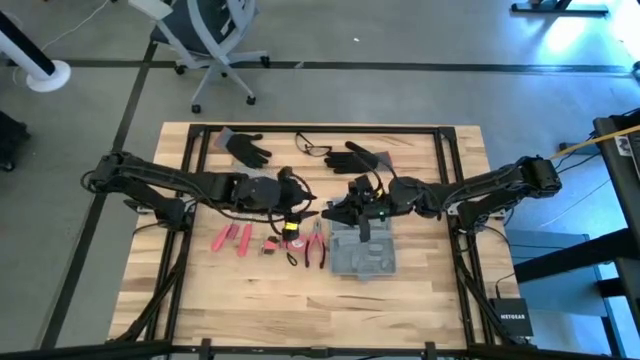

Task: Prefit tool cases
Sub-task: Put the black electrical tape into the prefit tool case

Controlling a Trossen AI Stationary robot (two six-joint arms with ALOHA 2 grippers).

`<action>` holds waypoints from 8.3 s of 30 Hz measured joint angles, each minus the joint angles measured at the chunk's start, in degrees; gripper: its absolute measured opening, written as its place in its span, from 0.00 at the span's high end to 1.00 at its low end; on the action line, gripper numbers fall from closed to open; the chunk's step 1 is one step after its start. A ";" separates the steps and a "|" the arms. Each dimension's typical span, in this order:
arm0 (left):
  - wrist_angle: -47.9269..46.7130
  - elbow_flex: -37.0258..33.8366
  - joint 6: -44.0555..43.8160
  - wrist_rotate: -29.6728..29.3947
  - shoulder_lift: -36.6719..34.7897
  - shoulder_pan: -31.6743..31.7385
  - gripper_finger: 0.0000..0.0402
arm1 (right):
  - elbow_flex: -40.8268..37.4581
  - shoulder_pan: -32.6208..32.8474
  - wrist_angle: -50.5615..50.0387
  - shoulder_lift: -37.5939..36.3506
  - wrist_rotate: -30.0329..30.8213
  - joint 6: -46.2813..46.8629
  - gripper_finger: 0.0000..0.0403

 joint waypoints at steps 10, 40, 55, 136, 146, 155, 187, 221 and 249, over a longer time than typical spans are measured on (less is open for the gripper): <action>3.02 0.02 17.83 -0.07 -0.59 -1.87 0.56 | -0.02 0.06 0.16 0.54 -0.45 1.83 0.98; 7.24 0.02 25.91 -2.81 1.76 -2.30 0.78 | -0.10 0.04 1.06 0.76 -0.04 5.90 0.98; 8.22 0.52 28.70 -3.23 1.77 -2.95 0.96 | -0.08 0.02 0.68 0.72 0.59 5.75 0.98; 10.01 0.59 25.64 1.39 -0.11 1.28 0.80 | -0.10 -6.32 8.90 0.76 -11.01 5.73 0.98; 9.94 0.59 24.59 -0.61 -0.70 1.18 0.99 | -0.08 -6.34 9.28 1.05 -11.95 5.56 0.98; 2.15 3.67 15.84 0.57 -0.87 -0.26 1.00 | -0.08 -6.32 10.91 1.11 -10.43 4.74 0.99; -8.64 -10.58 -6.03 -5.83 -13.93 -4.51 1.00 | -0.02 3.02 -42.13 1.09 -20.83 9.13 1.00; 4.45 -17.90 -17.98 -4.52 -10.95 -4.48 1.00 | 2.81 17.72 -66.87 8.48 -5.82 35.62 1.00; 4.33 -17.90 -19.73 -4.44 -10.99 -4.46 1.00 | 2.83 17.68 -65.36 12.55 -2.27 47.78 0.96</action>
